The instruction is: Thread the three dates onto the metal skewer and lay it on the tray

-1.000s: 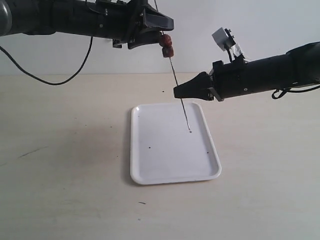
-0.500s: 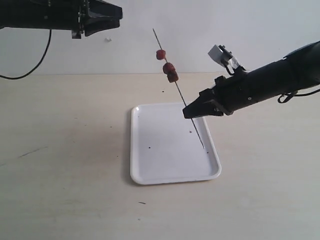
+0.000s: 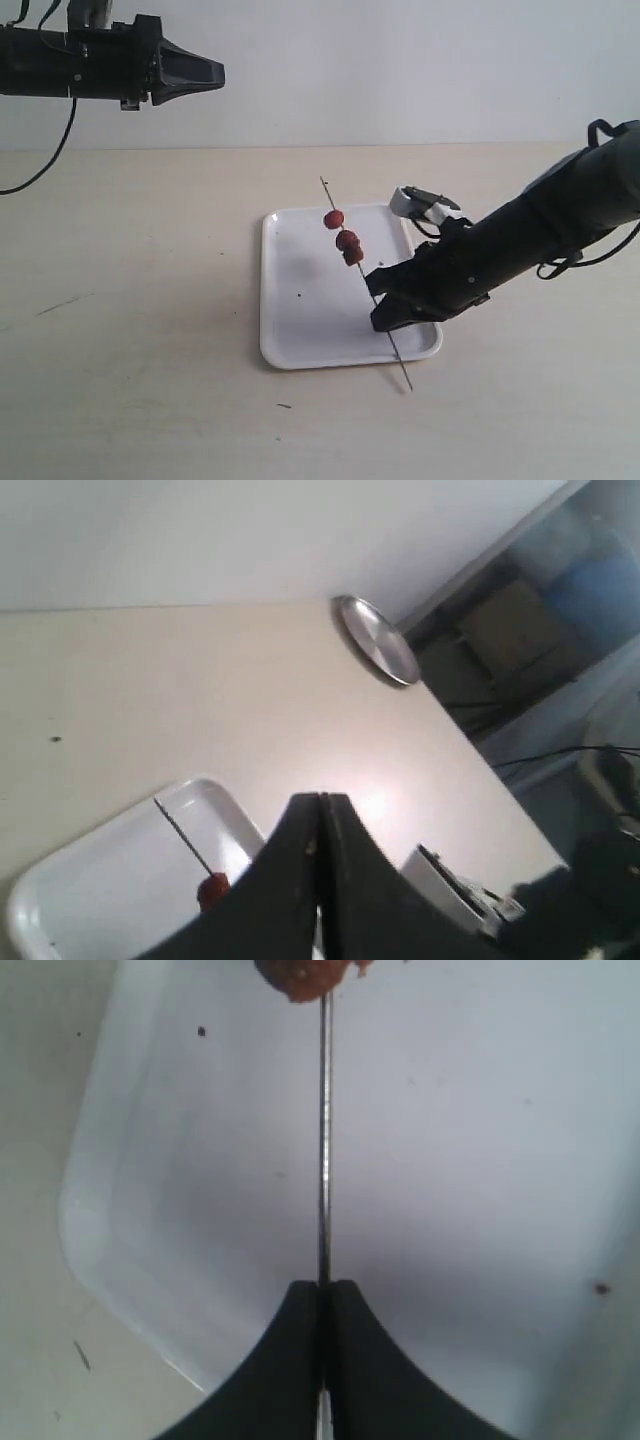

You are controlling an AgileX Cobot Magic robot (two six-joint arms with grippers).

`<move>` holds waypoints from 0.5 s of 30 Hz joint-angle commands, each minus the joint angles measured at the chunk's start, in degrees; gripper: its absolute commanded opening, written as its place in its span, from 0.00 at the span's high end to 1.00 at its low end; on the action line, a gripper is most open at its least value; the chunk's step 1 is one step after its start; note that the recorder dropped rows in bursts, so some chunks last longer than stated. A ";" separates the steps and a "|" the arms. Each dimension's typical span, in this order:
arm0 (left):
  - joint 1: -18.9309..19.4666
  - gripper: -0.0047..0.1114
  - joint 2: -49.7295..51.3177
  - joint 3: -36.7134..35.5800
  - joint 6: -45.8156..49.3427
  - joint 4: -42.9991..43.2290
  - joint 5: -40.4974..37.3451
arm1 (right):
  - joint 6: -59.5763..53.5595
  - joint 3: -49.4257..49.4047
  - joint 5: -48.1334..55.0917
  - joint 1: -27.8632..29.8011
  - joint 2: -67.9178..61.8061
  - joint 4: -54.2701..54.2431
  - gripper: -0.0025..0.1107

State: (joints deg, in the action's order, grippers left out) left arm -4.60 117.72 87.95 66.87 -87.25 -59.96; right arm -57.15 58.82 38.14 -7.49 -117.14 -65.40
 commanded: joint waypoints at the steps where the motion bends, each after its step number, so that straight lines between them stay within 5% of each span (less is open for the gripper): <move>1: -2.24 0.96 -8.16 -8.53 7.47 -1.55 15.08 | 6.73 -0.33 -6.95 -4.40 0.36 -2.20 0.98; 6: -3.35 0.96 -17.37 -18.34 15.54 -2.84 28.25 | 7.16 -0.33 -7.90 -5.85 0.36 -8.96 0.98; 15: -3.35 0.96 -26.85 -29.79 26.80 -9.01 36.76 | 16.18 2.30 -7.96 -5.85 0.36 -5.95 0.98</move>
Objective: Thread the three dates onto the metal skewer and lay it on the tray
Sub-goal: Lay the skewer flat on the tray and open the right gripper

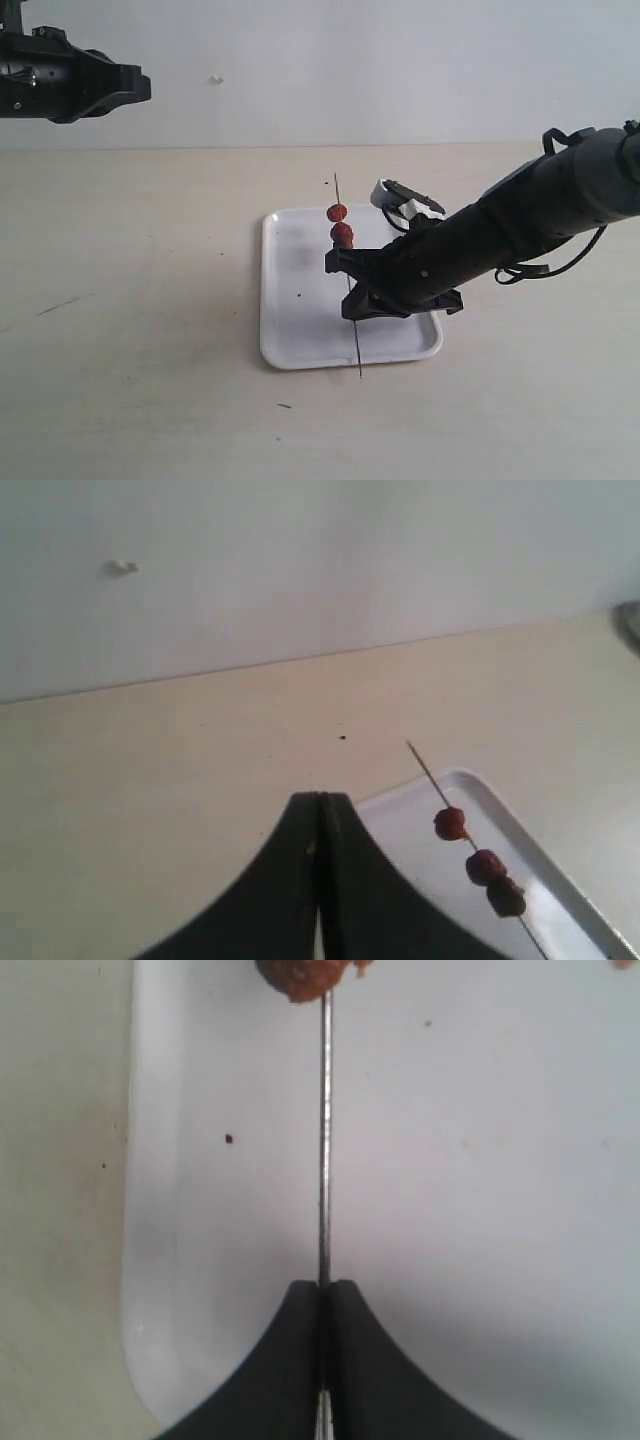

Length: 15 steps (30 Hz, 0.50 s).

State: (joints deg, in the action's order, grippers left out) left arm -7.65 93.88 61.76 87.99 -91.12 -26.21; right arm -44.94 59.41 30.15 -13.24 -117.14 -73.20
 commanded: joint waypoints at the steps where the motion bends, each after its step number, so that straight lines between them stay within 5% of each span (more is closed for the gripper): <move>1: -0.30 0.96 -3.59 -4.33 7.77 -6.64 3.01 | 4.80 2.02 0.17 -0.10 0.36 2.60 0.98; 9: -0.30 0.96 -7.36 -8.31 13.90 -8.83 3.01 | 19.81 5.87 2.67 -0.10 0.36 17.95 0.98; 15: -0.30 0.96 -7.58 -8.43 13.88 -8.83 0.98 | 22.30 6.35 3.62 -0.10 0.36 19.60 0.98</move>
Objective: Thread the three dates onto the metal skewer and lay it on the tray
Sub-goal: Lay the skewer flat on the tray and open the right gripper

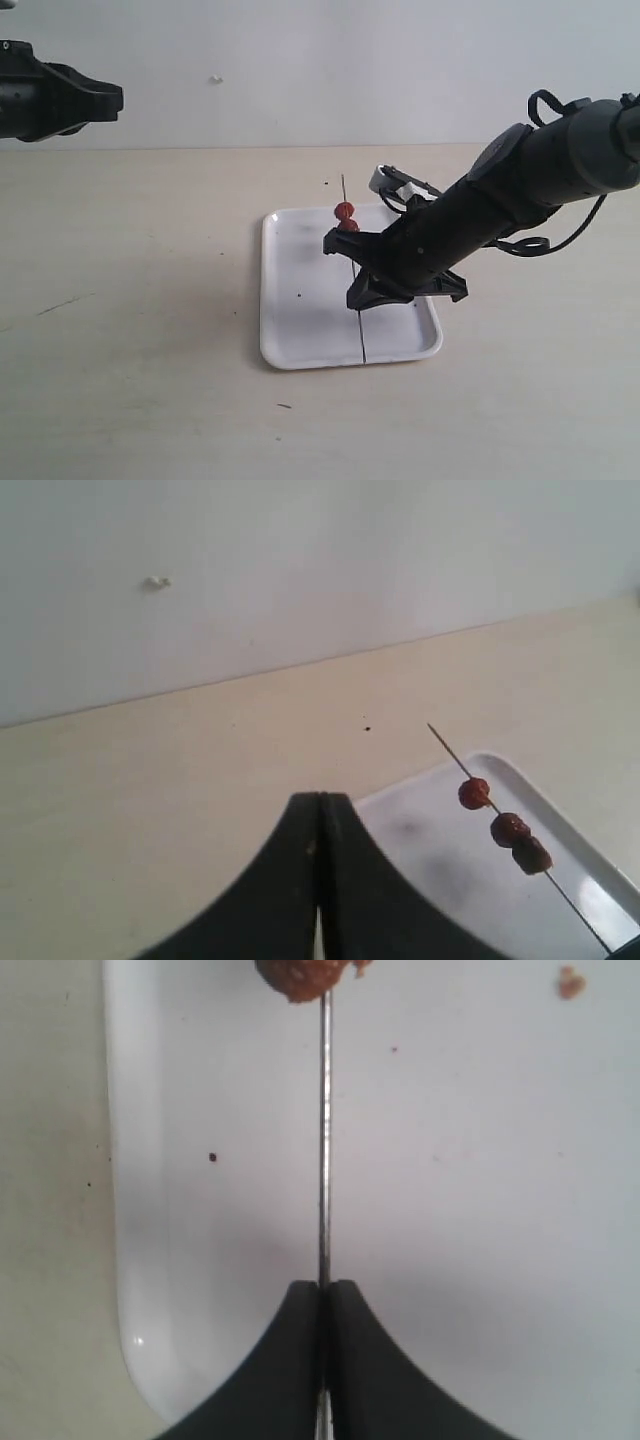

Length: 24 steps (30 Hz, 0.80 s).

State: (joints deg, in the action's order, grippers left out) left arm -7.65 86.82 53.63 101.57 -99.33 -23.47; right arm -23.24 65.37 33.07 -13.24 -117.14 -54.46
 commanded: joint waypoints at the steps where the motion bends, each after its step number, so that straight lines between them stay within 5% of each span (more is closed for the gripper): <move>1: -0.30 0.96 -0.38 -0.31 0.31 -0.61 -3.16 | 0.84 0.39 1.46 -0.10 0.36 0.86 0.98; 18: -0.30 0.96 -0.38 -0.31 0.45 -0.61 -8.27 | 0.37 0.39 3.09 -0.10 0.36 1.32 0.97; 24: -0.30 0.96 -0.38 -0.31 0.44 -0.61 -8.27 | 0.37 0.39 2.98 -0.10 0.36 1.51 0.86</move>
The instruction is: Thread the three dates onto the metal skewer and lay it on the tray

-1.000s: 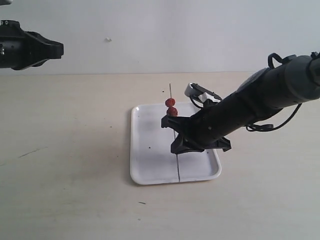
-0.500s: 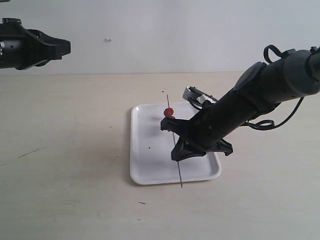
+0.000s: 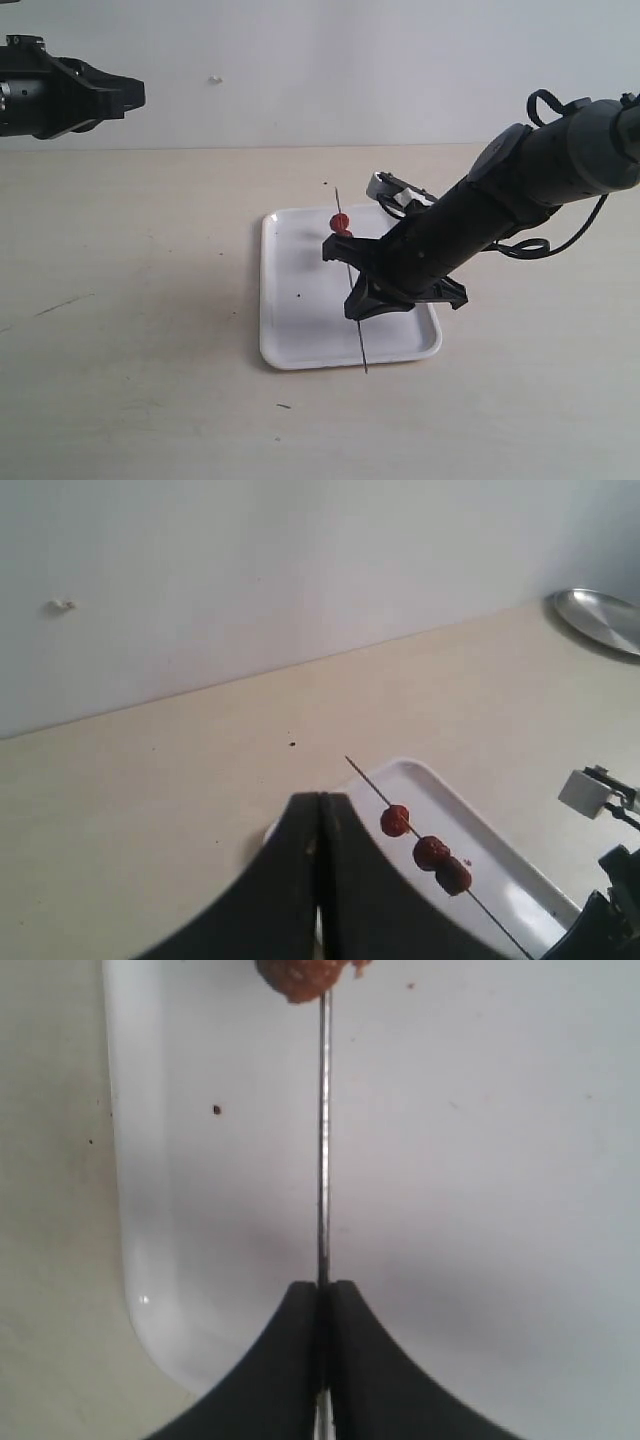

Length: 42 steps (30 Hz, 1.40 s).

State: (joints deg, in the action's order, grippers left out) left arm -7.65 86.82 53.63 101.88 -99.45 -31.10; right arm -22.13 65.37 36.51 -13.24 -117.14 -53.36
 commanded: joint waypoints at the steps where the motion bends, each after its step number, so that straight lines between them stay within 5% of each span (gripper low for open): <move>1: -0.30 0.96 -0.38 -0.31 0.13 -0.50 -0.64 | -0.75 0.39 -0.46 -0.10 0.36 0.41 0.84; 25: -0.30 0.96 -0.93 -0.73 1.62 -0.50 -0.64 | -0.79 0.39 -2.69 -0.10 1.04 3.85 0.68; 33: -0.30 0.96 -12.15 -5.65 5.61 -0.50 2.58 | -0.79 0.12 -3.76 -0.10 9.27 15.52 0.69; 38: -0.30 0.96 -23.99 -11.37 5.50 -0.50 9.19 | -0.79 0.04 -3.79 -0.10 16.05 20.10 0.75; 42: -0.30 0.96 -35.59 -17.09 2.28 -0.50 18.92 | -1.04 -0.43 -4.73 -0.10 22.73 22.27 0.93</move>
State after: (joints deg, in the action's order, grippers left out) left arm -7.65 58.18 39.89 106.23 -99.45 -18.65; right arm -22.35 65.37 32.97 -13.24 -99.03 -33.11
